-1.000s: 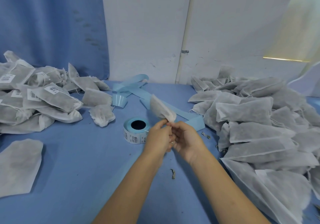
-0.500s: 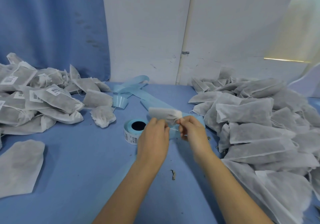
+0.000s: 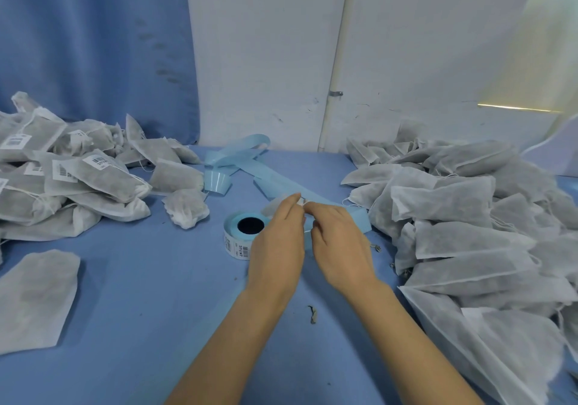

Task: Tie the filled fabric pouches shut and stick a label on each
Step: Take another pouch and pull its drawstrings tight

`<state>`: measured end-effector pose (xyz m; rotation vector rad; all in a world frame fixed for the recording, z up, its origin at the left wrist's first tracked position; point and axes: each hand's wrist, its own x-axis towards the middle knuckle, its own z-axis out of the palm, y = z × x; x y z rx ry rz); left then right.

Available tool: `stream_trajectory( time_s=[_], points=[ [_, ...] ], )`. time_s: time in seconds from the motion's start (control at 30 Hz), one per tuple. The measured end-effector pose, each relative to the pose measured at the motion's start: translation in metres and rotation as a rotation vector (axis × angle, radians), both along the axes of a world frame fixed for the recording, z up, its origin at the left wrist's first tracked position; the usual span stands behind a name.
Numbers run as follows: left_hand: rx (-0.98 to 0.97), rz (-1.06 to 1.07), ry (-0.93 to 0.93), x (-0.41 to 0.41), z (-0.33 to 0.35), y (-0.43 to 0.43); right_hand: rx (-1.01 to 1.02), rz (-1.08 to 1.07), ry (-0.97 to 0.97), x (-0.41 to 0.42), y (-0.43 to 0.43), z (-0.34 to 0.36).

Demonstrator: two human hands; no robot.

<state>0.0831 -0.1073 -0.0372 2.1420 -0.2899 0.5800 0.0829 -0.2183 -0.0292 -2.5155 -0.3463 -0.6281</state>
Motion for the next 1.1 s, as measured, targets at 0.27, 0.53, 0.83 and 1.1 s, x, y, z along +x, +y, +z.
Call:
stream_trajectory(
  time_s=[0.27, 0.53, 0.83, 1.1],
  points=[
    [-0.407, -0.052, -0.022, 0.002, 0.0, -0.001, 0.079, 0.122, -0.011, 0.002, 0.009, -0.013],
    [-0.314, -0.059, 0.112, 0.003, -0.001, 0.003, 0.532, 0.2, 0.015, 0.009, 0.007, -0.011],
    [-0.171, -0.039, 0.053, 0.0, 0.002, 0.002, 0.525, 0.13, 0.047, 0.005, 0.005, -0.011],
    [-0.658, -0.053, 0.057, -0.007, 0.008, -0.016, 0.162, 0.078, -0.044, 0.008, 0.002, -0.018]
  ],
)
